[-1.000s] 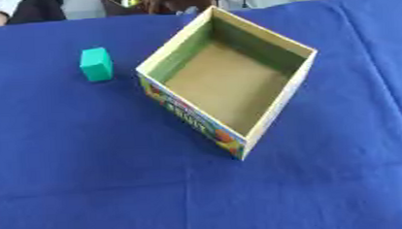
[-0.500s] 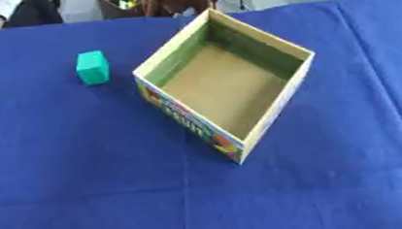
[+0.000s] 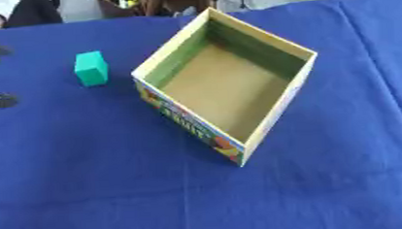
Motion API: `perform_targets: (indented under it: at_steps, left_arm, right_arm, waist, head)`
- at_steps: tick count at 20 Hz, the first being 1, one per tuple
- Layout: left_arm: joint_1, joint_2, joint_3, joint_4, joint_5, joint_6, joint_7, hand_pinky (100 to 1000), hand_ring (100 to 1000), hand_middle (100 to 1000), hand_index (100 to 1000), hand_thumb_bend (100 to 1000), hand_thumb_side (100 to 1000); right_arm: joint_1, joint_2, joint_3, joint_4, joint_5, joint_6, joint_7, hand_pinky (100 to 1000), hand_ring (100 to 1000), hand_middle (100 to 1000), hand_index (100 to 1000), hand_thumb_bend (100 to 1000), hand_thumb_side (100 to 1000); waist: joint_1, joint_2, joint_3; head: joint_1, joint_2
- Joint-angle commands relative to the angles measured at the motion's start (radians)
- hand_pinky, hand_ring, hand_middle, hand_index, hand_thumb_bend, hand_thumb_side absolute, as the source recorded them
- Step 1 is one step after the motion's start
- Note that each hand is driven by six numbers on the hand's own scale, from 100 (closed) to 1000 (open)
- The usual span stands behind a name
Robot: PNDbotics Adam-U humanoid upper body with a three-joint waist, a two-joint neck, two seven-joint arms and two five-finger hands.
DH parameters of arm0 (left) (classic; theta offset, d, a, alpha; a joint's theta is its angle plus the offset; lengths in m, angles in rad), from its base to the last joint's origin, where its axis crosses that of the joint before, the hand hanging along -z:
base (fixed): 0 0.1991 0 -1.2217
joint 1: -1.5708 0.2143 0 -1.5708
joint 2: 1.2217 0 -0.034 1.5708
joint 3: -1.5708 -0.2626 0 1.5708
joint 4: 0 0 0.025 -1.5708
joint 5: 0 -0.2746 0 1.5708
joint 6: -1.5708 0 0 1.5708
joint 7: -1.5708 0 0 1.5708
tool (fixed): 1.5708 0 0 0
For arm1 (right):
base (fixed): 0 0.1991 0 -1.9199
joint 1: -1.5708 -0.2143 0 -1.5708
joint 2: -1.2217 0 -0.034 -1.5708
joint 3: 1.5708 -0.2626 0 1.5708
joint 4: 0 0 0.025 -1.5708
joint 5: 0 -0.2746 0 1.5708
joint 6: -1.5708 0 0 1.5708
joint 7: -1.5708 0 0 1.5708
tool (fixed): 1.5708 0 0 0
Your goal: Pick up objects on the table and place them in the box.
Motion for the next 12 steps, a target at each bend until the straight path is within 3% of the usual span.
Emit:
perform_targets:
  at_steps: [1,12]
  left_arm:
    - [-0.041,0.015,0.000,0.014,-0.018,-0.021,0.026,757,864,922,1000,705,852]
    - [-0.124,-0.033,-0.014,0.051,-0.050,-0.053,0.091,745,851,913,1000,727,845]
  right_arm:
    - [-0.009,-0.007,0.002,-0.019,0.009,-0.002,0.007,888,906,740,845,100,803]
    - [-0.023,-0.001,0.006,-0.019,0.018,-0.001,0.017,890,908,740,845,100,802]
  waist:
    - [0.004,-0.013,-0.003]
    - [0.023,0.011,-0.039]
  head:
    - [0.009,-0.011]
    - [0.041,-0.031]
